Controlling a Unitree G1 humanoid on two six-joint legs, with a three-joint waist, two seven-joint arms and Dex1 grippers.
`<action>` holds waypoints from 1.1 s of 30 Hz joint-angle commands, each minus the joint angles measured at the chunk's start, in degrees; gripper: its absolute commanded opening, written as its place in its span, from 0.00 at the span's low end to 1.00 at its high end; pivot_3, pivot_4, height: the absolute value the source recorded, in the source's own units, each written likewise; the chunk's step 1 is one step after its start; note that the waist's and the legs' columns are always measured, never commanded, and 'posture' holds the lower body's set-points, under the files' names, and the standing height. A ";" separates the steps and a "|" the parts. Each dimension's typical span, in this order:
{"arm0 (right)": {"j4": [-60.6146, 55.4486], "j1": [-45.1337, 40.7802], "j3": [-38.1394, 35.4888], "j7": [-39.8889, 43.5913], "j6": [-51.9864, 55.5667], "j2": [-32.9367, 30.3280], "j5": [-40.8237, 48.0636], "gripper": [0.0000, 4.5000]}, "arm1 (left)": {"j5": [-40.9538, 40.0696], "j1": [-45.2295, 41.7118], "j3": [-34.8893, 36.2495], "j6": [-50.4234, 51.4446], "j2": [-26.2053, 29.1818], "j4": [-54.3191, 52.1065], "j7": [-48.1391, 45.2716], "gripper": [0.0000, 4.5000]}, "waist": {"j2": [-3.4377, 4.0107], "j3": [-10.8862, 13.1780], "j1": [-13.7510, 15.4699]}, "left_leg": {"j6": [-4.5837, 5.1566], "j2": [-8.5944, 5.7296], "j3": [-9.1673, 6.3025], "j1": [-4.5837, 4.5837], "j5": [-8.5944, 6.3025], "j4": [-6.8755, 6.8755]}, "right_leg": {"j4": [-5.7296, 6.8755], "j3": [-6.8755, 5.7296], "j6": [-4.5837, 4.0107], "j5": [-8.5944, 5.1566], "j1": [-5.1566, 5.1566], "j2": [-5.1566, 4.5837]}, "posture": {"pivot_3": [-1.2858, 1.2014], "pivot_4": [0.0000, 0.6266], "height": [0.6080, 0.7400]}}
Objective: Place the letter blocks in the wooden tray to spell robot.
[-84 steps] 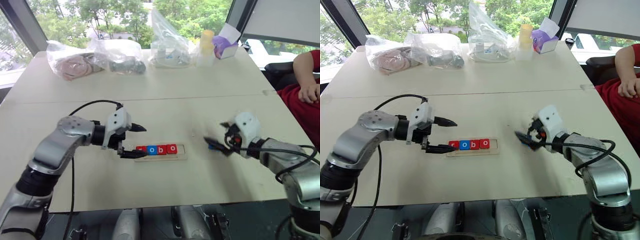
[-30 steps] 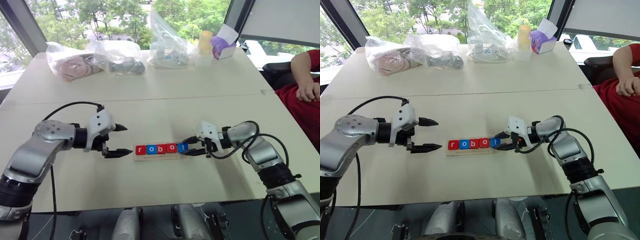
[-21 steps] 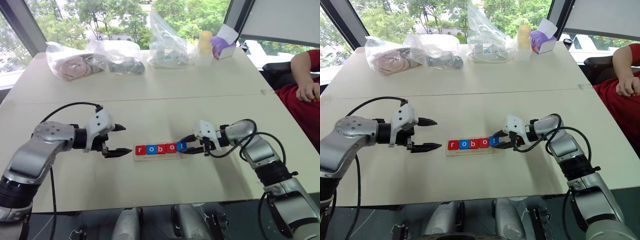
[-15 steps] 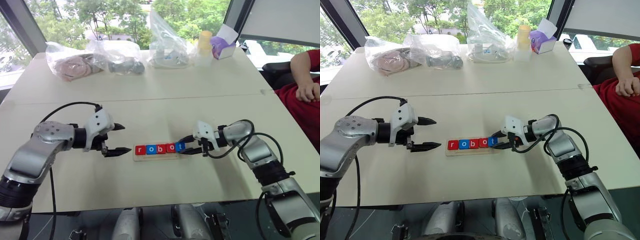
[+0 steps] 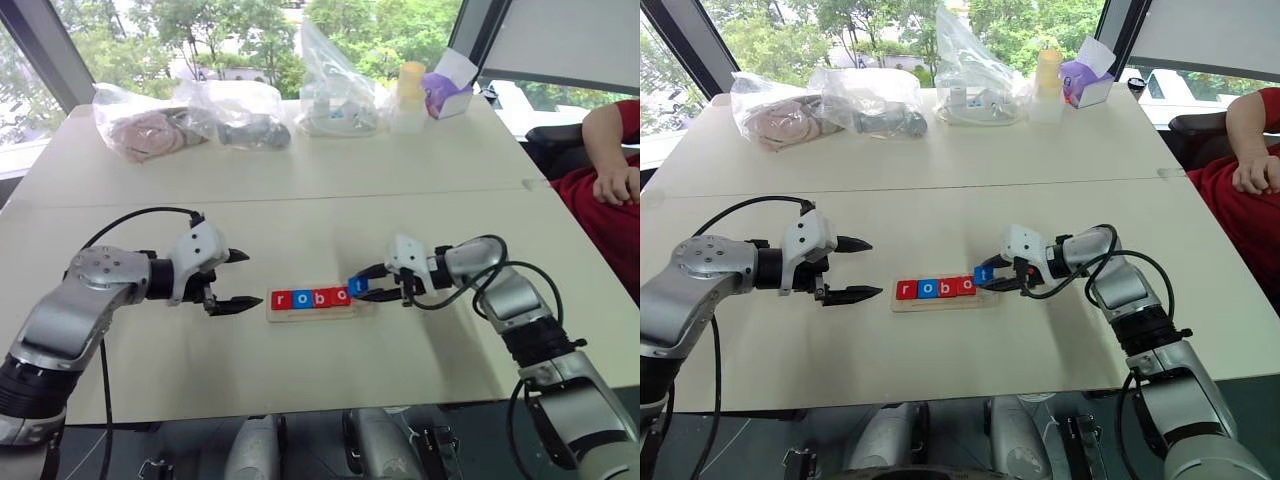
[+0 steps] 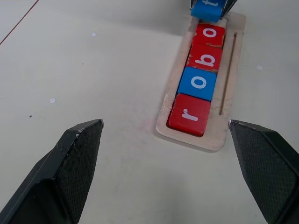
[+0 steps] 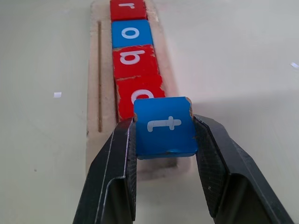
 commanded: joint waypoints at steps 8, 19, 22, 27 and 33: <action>-1.40 0.52 0.20 -0.20 -1.55 -0.64 -0.40 0.26 | 2.18 -1.05 -0.32 -1.95 0.27 0.11 -0.37 1.00 | 0.00 0.00 -0.06 | 0.00 -0.01 0.01 0.00 0.00 0.00 | 0.00 0.00 0.00 0.00 0.00 0.02 | 0.52 0.24 1.00; 0.24 0.54 1.68 -0.50 -3.68 0.50 -1.93 0.26 | 2.71 -0.73 -0.18 -2.21 0.08 0.50 -0.09 1.00 | 0.00 0.00 -0.05 | 0.00 -0.01 0.00 0.01 0.00 0.00 | 0.00 0.00 0.00 0.00 0.00 0.02 | 0.52 0.24 1.00; 0.16 0.35 1.72 -0.40 -3.38 0.98 -1.75 0.26 | 2.87 -0.78 -0.26 -2.37 0.09 0.75 -0.10 1.00 | 0.00 0.00 -0.08 | 0.00 -0.01 0.01 0.01 0.00 0.00 | 0.01 0.00 0.00 0.00 0.00 0.02 | 0.52 0.24 1.00; -0.69 0.80 1.76 -0.20 -2.75 1.35 -1.56 0.26 | 3.33 -0.80 -0.38 -2.72 0.12 1.02 -0.15 1.00 | 0.00 0.00 -0.03 | 0.00 0.00 0.00 0.01 0.00 0.00 | 0.01 0.00 0.00 0.00 0.00 0.01 | 0.52 0.24 1.00; -2.23 1.46 1.43 -0.40 -1.13 1.55 -0.64 0.26 | 4.18 -0.69 -0.78 -3.44 -0.10 1.39 -0.06 1.00 | 0.00 0.00 -0.06 | 0.00 0.00 0.00 0.01 0.00 0.00 | 0.01 0.00 0.00 0.00 0.00 0.02 | 0.52 0.24 1.00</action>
